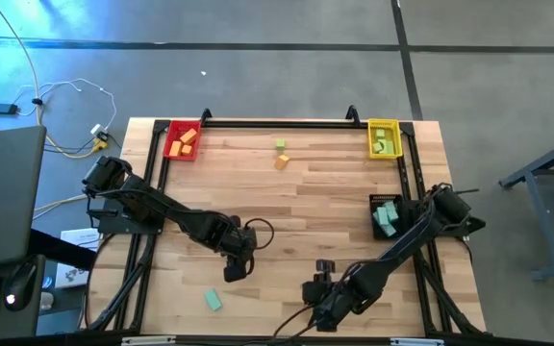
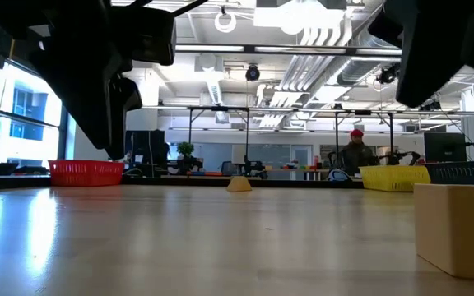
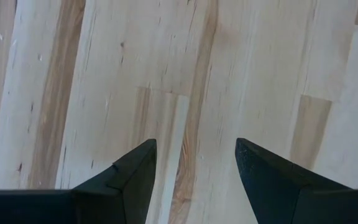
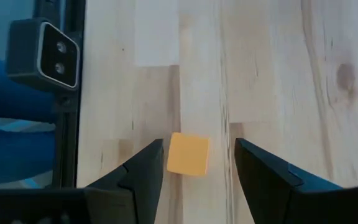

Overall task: Sort & place blocks by color
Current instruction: Put the yellow block into the red bin

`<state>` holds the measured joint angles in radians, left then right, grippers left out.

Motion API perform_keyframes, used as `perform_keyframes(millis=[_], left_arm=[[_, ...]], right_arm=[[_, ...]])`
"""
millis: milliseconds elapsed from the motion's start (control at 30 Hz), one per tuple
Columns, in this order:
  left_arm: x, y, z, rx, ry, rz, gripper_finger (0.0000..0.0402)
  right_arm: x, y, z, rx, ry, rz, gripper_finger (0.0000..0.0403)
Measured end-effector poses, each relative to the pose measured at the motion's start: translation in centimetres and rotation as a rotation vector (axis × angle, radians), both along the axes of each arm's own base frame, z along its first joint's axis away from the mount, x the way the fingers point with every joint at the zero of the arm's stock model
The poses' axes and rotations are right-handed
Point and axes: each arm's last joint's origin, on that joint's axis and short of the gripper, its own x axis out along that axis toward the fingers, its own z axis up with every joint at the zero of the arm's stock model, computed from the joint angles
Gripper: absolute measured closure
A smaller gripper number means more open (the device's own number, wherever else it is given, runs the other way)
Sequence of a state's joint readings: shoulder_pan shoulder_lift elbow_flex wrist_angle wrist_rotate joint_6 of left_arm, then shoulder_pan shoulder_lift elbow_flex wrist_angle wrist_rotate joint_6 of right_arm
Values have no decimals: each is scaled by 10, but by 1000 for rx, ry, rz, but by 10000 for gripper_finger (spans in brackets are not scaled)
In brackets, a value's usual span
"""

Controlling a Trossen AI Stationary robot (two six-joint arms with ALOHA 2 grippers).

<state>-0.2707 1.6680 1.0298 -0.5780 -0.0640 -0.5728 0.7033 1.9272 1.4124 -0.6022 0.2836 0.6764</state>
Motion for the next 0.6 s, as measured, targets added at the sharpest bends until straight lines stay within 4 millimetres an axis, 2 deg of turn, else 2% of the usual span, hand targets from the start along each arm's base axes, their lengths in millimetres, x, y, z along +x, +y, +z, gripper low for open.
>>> perform_keyframes(millis=[600], left_arm=[[0,0,0,4,-1,2,198]], right_arm=[[4,7,-33,12,74,-84,222]])
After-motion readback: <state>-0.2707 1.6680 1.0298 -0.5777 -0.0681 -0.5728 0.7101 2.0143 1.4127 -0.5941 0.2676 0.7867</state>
